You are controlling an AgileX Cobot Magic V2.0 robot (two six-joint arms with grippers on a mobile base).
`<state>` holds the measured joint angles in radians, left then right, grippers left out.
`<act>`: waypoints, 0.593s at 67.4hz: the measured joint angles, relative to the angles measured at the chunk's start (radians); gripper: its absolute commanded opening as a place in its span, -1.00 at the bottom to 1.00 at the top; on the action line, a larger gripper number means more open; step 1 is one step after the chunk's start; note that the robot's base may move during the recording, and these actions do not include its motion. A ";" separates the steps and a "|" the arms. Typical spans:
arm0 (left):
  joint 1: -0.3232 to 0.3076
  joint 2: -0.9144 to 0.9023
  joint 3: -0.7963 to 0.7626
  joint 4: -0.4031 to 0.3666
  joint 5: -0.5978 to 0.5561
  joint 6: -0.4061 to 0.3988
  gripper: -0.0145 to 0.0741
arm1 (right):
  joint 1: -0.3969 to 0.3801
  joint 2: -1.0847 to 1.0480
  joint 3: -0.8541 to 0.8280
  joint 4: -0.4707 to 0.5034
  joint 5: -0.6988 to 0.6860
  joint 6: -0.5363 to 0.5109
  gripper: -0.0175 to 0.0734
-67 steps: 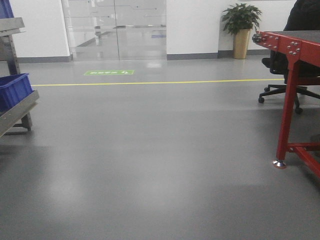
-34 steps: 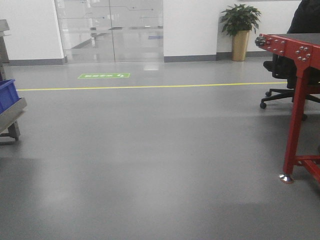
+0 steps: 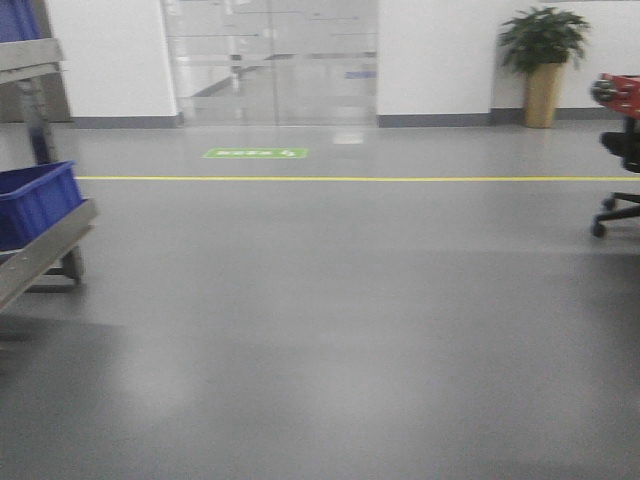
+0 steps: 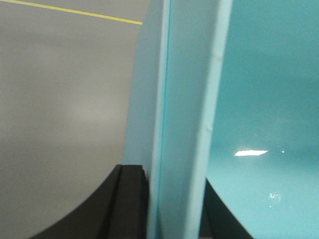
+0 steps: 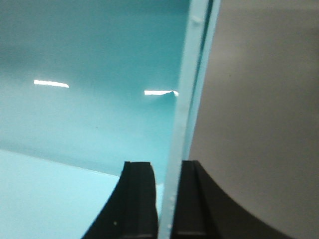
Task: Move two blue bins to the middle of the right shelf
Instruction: 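Drive the base along the aisle to the next shelf carrying the bin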
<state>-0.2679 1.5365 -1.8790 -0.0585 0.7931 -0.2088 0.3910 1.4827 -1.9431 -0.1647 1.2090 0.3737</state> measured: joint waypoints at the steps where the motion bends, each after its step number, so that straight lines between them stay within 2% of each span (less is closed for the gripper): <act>1: 0.000 0.000 0.000 0.000 0.000 0.000 -0.92 | 0.000 0.000 0.000 0.000 0.000 0.000 -0.95; 40: 0.000 0.000 0.000 -0.002 0.000 0.000 -0.92 | 0.000 0.000 0.000 0.000 0.000 0.000 -0.95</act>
<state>-0.2679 1.5365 -1.8790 -0.0607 0.7931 -0.2088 0.3910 1.4827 -1.9431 -0.1647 1.2090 0.3737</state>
